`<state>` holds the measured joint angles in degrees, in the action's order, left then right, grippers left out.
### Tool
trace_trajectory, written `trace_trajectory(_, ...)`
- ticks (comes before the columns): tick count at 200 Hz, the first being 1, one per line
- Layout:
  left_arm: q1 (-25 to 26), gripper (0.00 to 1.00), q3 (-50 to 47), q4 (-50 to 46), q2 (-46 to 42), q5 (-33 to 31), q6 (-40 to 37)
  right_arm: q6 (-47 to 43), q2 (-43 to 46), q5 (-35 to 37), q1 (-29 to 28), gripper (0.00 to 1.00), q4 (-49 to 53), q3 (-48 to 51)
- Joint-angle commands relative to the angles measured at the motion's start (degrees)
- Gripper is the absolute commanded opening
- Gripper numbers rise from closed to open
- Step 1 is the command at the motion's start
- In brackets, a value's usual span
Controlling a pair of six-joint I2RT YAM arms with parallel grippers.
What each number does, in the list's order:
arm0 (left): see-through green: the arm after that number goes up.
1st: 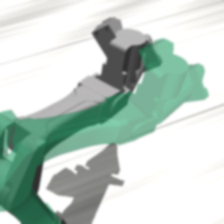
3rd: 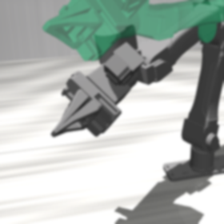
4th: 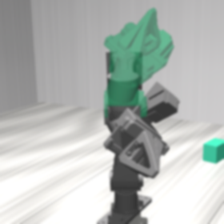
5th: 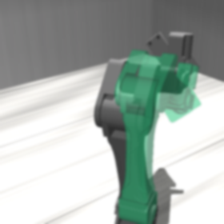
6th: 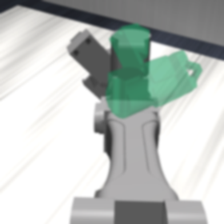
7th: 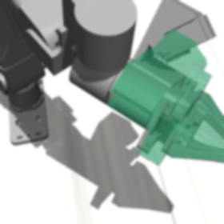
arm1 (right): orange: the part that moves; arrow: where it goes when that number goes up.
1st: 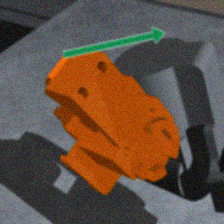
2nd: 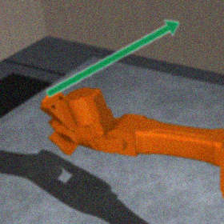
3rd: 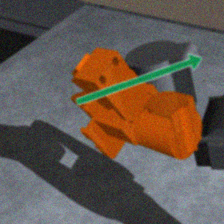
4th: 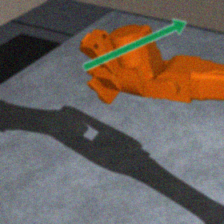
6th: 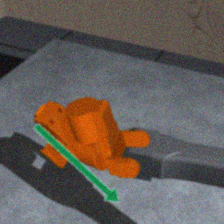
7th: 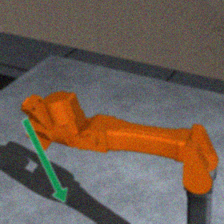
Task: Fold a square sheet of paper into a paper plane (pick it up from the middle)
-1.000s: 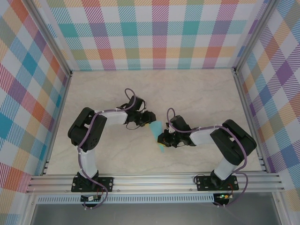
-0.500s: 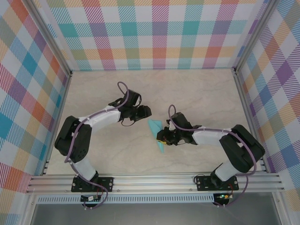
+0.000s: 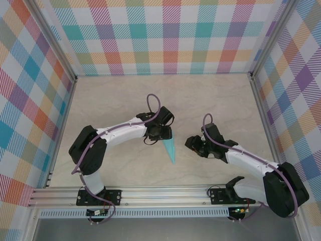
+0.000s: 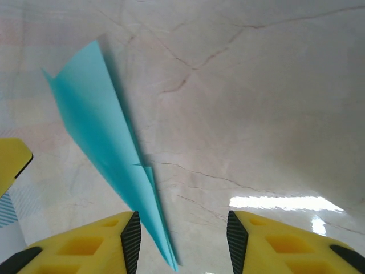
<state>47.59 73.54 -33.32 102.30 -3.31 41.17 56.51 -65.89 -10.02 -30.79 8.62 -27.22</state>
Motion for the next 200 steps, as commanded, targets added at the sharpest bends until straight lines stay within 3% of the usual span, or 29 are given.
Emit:
trace_trajectory(1, 1.00, 0.56, 2.76, -4.14, 2.11, -2.65, 1.43, -0.91, 0.67, -0.52, 0.29, 0.48, 0.97, 0.31)
trace_trajectory(122, 1.22, 0.55, 6.84, -4.67, 7.29, 0.67, 0.81, -3.60, -2.90, -4.99, 0.27, 0.51, -1.35, -0.78)
trace_trajectory(200, 1.19, 0.36, 4.63, -5.10, 4.62, -1.17, 0.29, -5.10, -6.42, -7.55, 0.29, 0.51, -2.54, -3.17)
